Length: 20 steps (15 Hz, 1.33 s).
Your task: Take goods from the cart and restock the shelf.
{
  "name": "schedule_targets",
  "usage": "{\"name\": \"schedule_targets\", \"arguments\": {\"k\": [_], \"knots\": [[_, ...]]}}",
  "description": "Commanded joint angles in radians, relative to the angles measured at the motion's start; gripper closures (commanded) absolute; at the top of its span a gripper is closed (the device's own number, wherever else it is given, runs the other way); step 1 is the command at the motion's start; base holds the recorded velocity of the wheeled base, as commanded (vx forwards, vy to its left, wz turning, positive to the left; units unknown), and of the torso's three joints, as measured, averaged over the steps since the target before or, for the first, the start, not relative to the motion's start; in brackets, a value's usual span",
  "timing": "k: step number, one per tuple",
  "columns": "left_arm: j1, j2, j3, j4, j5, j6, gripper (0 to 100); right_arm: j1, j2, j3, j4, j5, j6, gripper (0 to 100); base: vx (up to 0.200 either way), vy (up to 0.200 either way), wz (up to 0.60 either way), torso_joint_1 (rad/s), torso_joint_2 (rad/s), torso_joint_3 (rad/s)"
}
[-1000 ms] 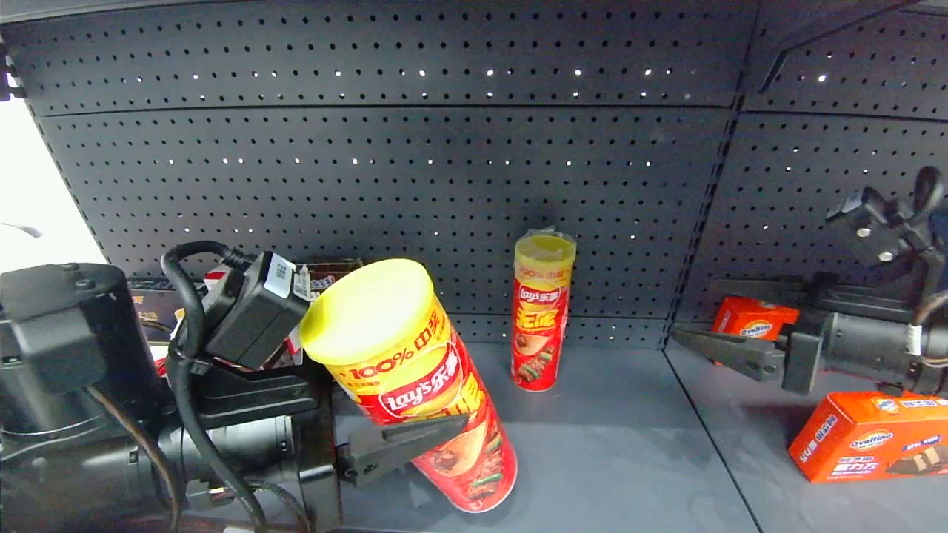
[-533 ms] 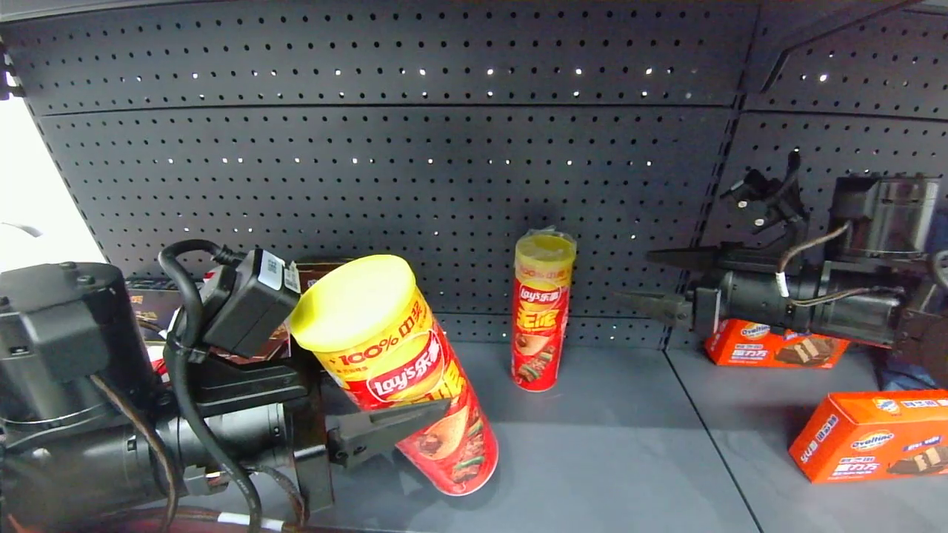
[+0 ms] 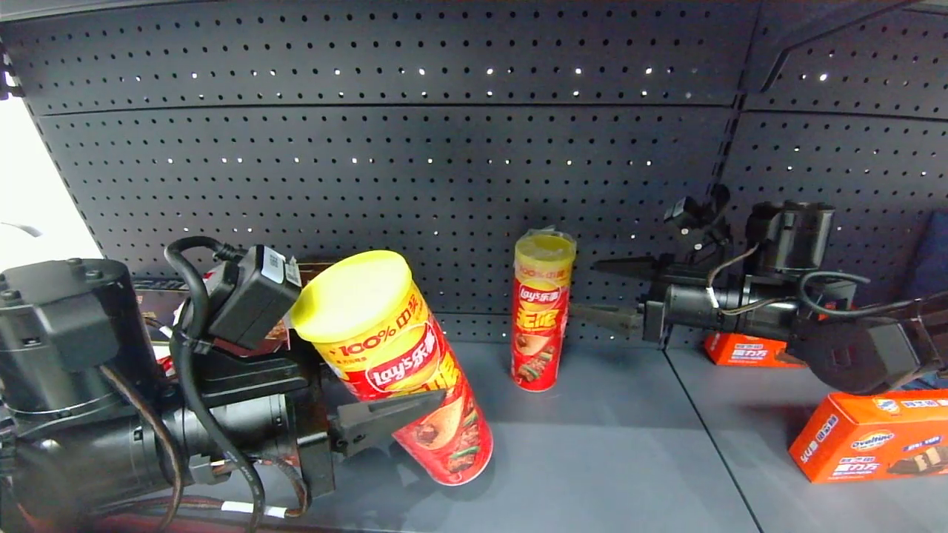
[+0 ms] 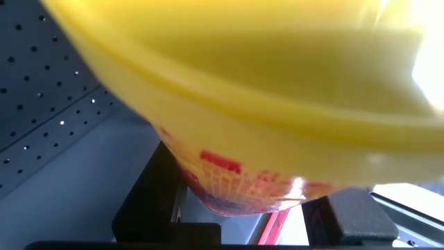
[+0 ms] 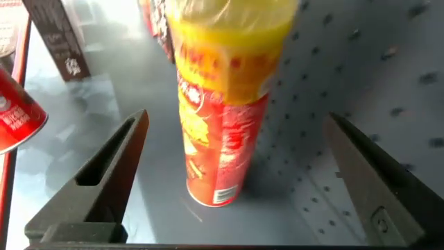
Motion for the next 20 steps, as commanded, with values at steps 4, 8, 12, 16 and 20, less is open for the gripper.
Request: {"name": "schedule_targets", "arguments": {"k": [4,8,12,16,20], "knots": [[0.001,0.006,0.000,0.000,0.000,0.000,100,0.040,0.079,0.000,-0.028,0.001,0.000,0,0.000,0.000,0.00,0.000,0.00,0.000],[0.002,0.008,-0.002,0.000,0.001,0.000,100,0.051,0.136,-0.006,-0.047,0.018,0.000,0,0.000,0.000,0.00,0.000,0.00,0.000],[0.013,0.006,0.000,0.000,0.001,0.000,100,0.053,0.167,-0.014,-0.047,0.018,0.000,0,0.000,0.000,0.00,0.000,0.00,0.000],[0.013,0.008,-0.002,0.000,0.000,0.000,100,0.066,0.236,-0.068,-0.048,0.013,0.001,0,0.000,0.000,0.00,0.000,0.00,0.000],[0.013,0.006,0.001,0.000,0.001,0.000,100,0.091,0.290,-0.091,-0.067,0.010,0.004,0,0.000,0.000,0.00,0.000,0.00,0.000]]}}
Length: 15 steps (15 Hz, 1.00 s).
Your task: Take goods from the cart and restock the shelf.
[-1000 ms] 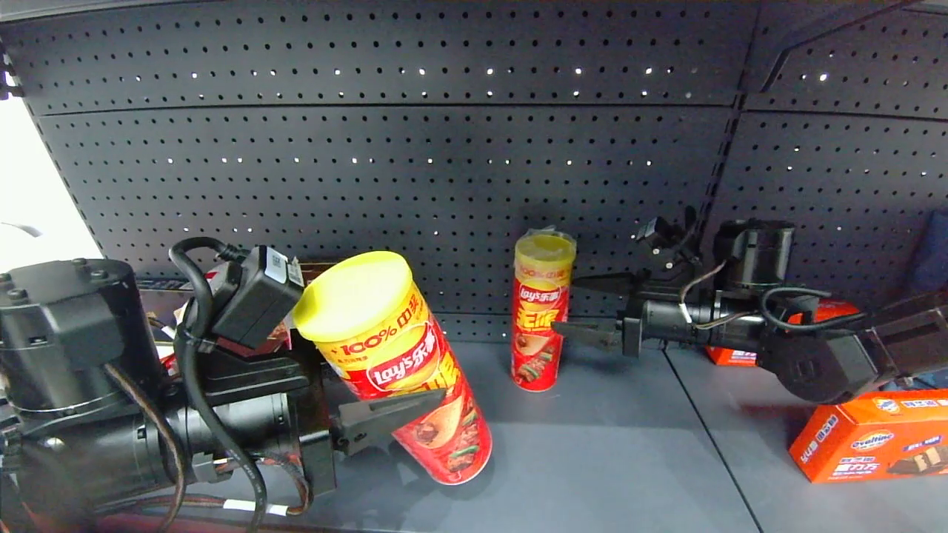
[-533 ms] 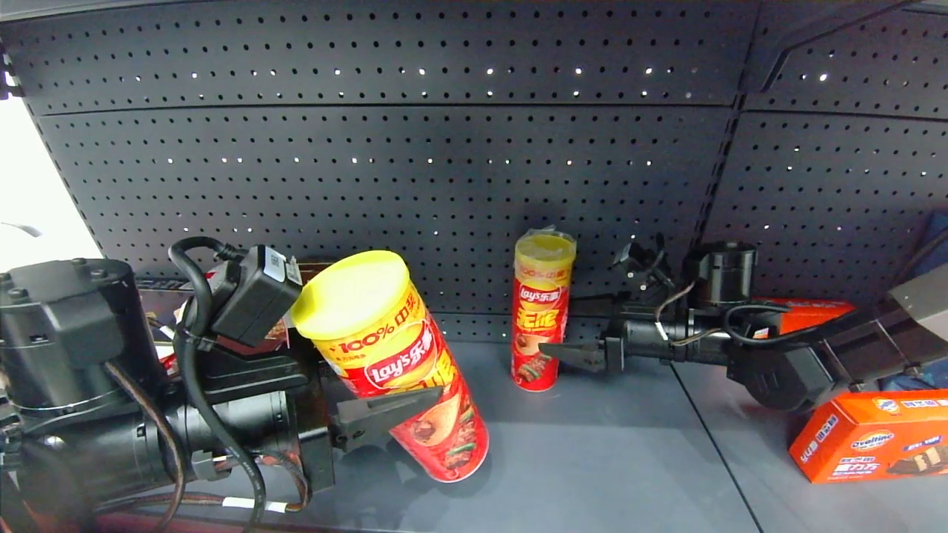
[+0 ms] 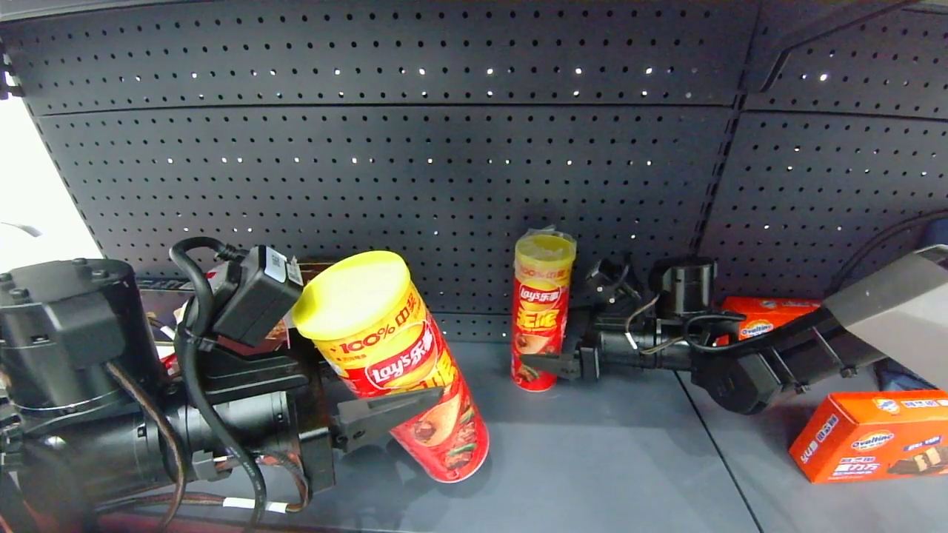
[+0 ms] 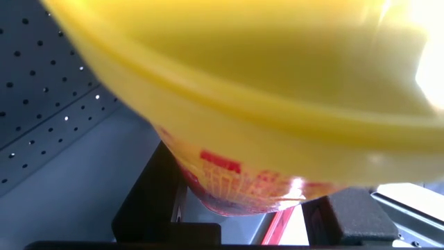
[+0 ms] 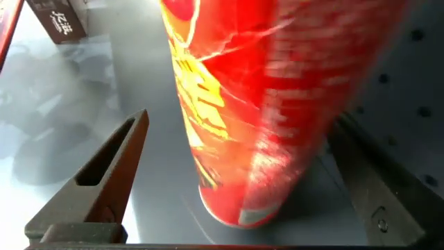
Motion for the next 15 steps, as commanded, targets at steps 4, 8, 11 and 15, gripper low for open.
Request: {"name": "schedule_targets", "arguments": {"k": [4,8,11,15], "knots": [[0.000,-0.002,0.004,-0.001,0.002,0.000,100,0.020,0.068,-0.033,-0.015,-0.003,0.004,0,0.000,0.000,0.00,0.000,0.00,0.000],[0.002,-0.004,0.006,-0.001,0.002,0.000,100,0.022,0.089,-0.044,-0.041,-0.005,0.011,100,0.000,0.000,0.00,0.000,0.00,0.000],[0.012,-0.004,0.004,-0.001,0.002,0.000,100,0.026,0.078,-0.038,-0.046,-0.003,0.013,100,0.000,0.000,0.00,0.000,0.00,0.000],[0.016,-0.007,0.001,-0.001,0.002,0.000,100,0.026,-0.001,0.025,-0.048,0.005,0.013,100,0.000,0.000,0.00,0.000,0.00,0.000]]}}
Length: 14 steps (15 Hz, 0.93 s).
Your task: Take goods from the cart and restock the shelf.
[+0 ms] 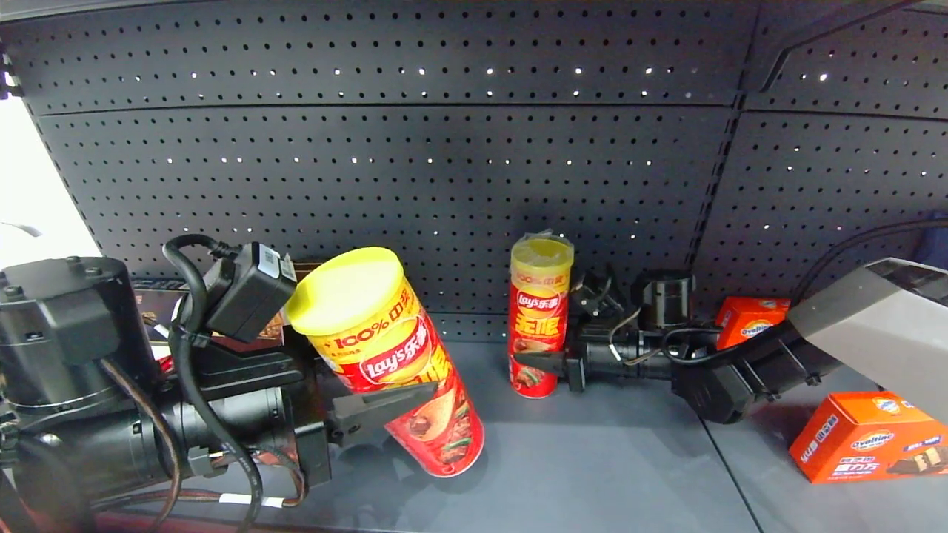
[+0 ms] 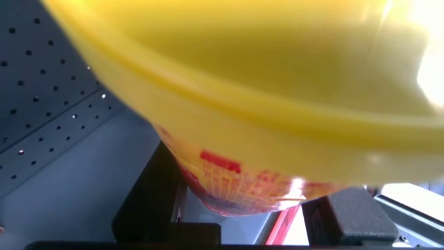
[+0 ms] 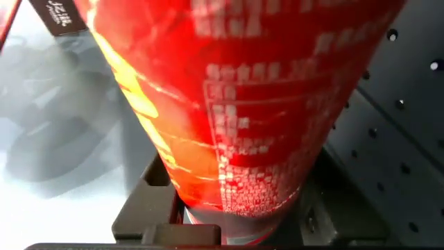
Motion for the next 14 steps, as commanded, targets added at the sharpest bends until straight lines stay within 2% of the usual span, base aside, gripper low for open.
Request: {"name": "schedule_targets", "arguments": {"k": [1,3,6,10,14], "knots": [[0.000,-0.003,0.001,-0.001,0.000,0.000,100,0.000,-0.074,0.046,-0.003,0.002,0.000,100,0.000,0.000,0.00,0.000,0.00,0.000],[0.000,-0.003,-0.002,-0.001,0.002,0.000,100,-0.006,-0.164,0.111,-0.010,0.000,-0.002,100,0.000,0.000,0.00,0.000,0.00,0.000],[0.000,-0.001,-0.010,-0.001,0.002,0.000,100,-0.009,-0.256,0.270,-0.119,0.002,0.000,100,0.000,0.000,0.00,0.000,0.00,0.000],[0.000,0.004,-0.030,-0.001,0.002,0.000,100,0.028,-0.360,0.441,-0.168,-0.004,0.003,100,0.000,0.000,0.00,0.000,0.00,0.000],[-0.002,0.005,-0.034,-0.001,0.002,0.000,100,0.074,-0.405,0.524,-0.220,-0.008,0.017,100,0.000,0.000,0.00,0.000,0.00,0.000]]}}
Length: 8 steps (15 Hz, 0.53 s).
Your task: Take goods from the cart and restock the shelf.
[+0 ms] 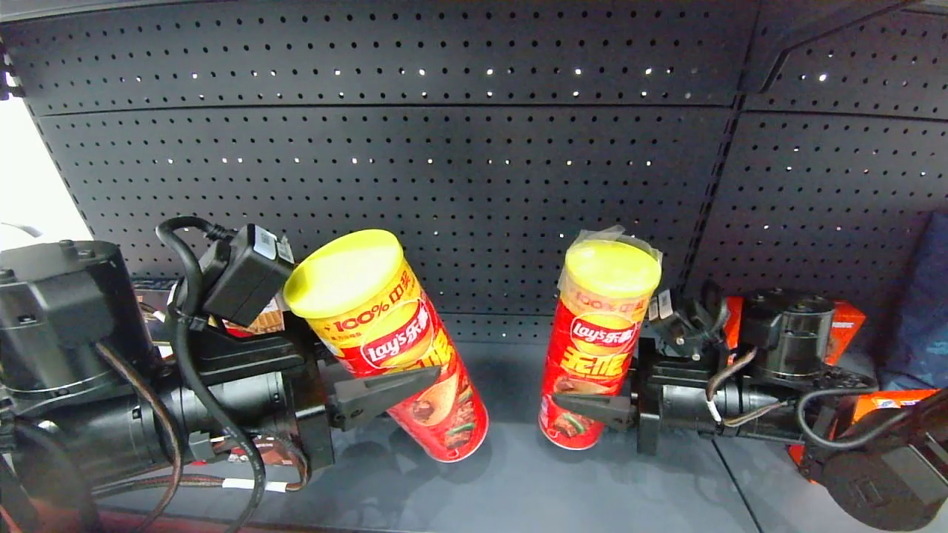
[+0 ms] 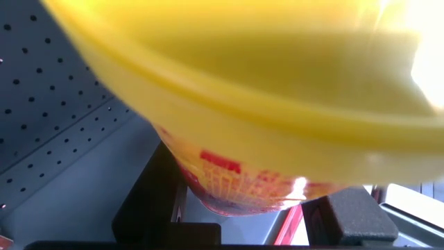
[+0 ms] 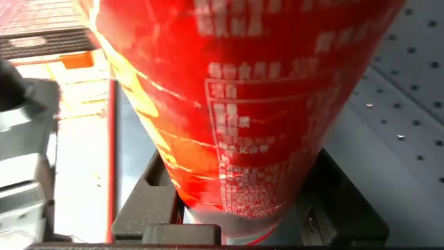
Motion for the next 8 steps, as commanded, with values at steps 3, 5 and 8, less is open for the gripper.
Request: {"name": "schedule_targets", "arguments": {"k": [3,5,8], "knots": [[0.002,0.002,-0.001,-0.001,0.000,-0.001,100,0.049,-0.039,0.074,-0.014,-0.001,0.001,100,0.000,0.000,0.00,0.000,0.00,0.000],[0.002,0.002,-0.001,-0.001,0.002,-0.001,100,0.069,-0.039,0.093,-0.016,-0.001,0.001,100,0.000,0.000,0.00,0.000,0.00,0.000],[0.003,0.018,-0.004,-0.001,0.002,0.000,100,0.087,-0.025,0.134,-0.063,-0.003,0.004,100,0.000,0.000,0.00,0.000,0.00,0.000]]}}
